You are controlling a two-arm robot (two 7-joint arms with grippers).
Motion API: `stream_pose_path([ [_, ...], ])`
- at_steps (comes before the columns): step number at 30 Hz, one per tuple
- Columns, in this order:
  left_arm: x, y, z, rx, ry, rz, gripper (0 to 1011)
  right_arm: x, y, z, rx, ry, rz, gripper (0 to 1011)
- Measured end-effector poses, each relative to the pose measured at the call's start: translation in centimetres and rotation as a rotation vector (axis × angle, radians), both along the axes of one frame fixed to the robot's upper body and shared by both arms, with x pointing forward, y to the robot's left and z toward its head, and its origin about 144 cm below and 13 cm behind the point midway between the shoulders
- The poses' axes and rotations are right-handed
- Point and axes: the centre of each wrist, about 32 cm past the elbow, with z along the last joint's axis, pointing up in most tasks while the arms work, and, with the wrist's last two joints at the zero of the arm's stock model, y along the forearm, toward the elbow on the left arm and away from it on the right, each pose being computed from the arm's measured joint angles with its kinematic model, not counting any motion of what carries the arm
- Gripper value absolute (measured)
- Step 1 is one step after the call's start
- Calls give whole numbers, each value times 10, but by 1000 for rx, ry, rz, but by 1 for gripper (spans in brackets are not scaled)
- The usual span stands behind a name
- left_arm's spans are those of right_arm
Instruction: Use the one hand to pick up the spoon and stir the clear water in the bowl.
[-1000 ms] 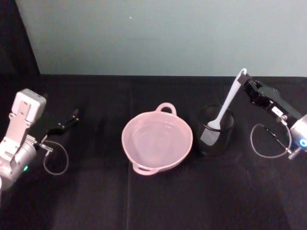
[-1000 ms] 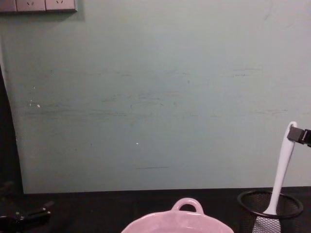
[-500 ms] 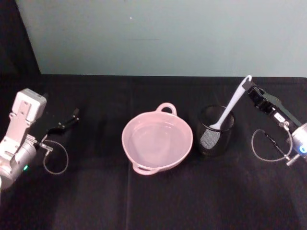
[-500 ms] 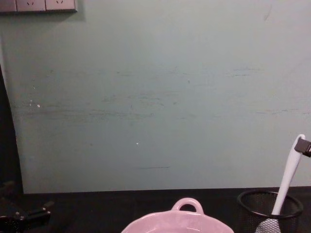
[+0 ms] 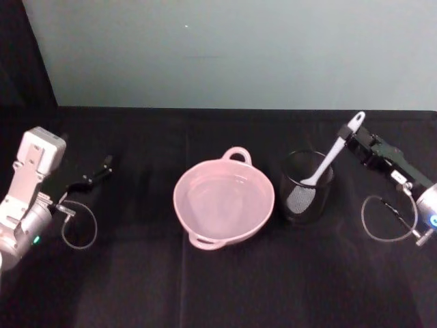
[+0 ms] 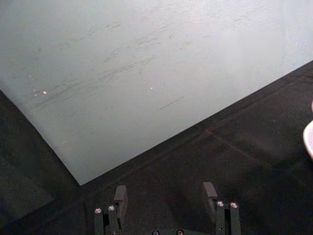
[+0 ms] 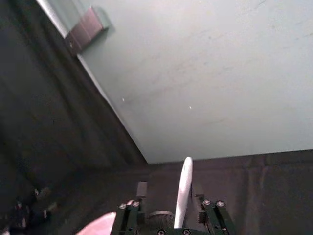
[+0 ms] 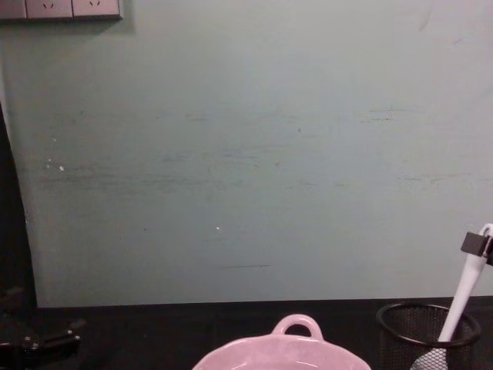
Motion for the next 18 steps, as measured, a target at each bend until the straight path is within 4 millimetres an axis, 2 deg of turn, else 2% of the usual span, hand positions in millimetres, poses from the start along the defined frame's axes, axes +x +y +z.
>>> stream_pose_path([
  [4, 0, 0, 0, 0, 0, 0, 1011, -10, 0, 11, -73, 3, 4, 653],
  [5, 0, 0, 0, 0, 0, 0, 1011, -14, -1, 16, -104, 2, 4, 713],
  [6, 0, 0, 0, 0, 0, 0, 1011, -17, -2, 18, -118, 1, 2, 713],
  [9, 0, 0, 0, 0, 0, 0, 1011, -27, -4, 29, -168, -3, -2, 825],
  [11, 0, 0, 0, 0, 0, 0, 1011, -32, -6, 34, -191, -2, -4, 854],
  [12, 0, 0, 0, 0, 0, 0, 1011, -38, -7, 39, -214, 0, -5, 915],
  [18, 0, 0, 0, 0, 0, 0, 1011, -54, -14, 53, -299, 13, -18, 1003],
])
